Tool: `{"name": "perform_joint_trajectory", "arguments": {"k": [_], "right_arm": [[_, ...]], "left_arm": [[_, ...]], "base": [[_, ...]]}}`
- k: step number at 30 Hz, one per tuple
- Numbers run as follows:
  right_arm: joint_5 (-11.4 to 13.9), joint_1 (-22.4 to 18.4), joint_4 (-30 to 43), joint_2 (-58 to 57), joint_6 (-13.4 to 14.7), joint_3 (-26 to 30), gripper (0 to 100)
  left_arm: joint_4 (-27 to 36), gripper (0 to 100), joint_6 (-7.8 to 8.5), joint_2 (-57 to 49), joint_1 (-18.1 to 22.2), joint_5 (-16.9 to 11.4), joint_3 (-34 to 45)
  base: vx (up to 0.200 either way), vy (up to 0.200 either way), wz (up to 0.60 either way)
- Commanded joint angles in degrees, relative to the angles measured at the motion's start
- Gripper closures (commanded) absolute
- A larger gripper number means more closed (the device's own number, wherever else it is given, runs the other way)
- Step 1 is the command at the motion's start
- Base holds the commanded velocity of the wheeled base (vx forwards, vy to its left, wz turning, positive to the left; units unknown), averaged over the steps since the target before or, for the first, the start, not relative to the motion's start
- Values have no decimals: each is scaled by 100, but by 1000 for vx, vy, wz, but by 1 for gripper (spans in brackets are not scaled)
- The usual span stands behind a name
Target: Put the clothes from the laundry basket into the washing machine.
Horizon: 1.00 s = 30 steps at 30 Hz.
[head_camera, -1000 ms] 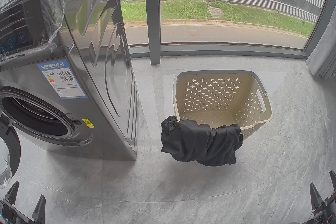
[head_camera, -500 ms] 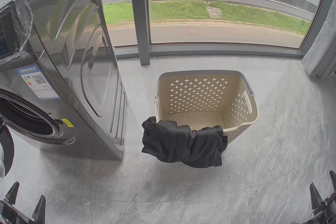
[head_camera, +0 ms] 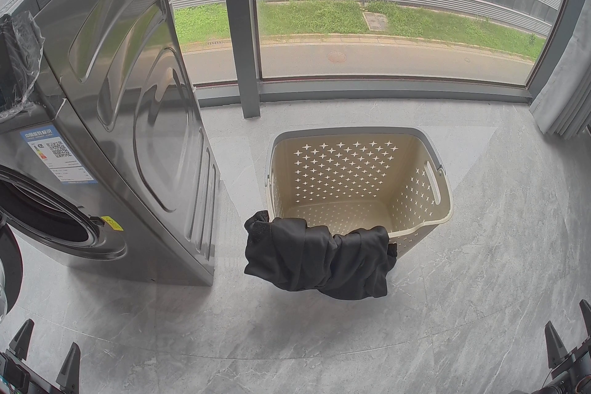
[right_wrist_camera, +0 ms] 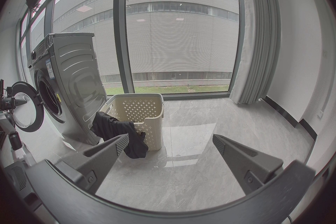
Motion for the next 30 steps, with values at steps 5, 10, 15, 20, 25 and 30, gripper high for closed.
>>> {"name": "perform_joint_trajectory", "arguments": {"k": [5,10,15,20,25,30], "right_arm": [[1,0,0,-14,-4,66,0],[1,0,0,-14,-4,66,0],[1,0,9,-14,-4,66,0],[1,0,0,-14,-4,66,0],[1,0,0,-14,-4,66,0],[1,0,0,-14,-4,66,0]], "left_arm": [[0,0,-2,-75,3,-2,84],[0,0,-2,-75,3,-2,84],[0,0,-2,-75,3,-2,84],[0,0,-11,-75,3,-2,84],[0,0,-2,-75,3,-2,84],[0,0,-11,-75,3,7,84]], "base": [[0,0,0],[0,0,0],[0,0,0],[0,0,0],[0,0,0],[0,0,0]]}}
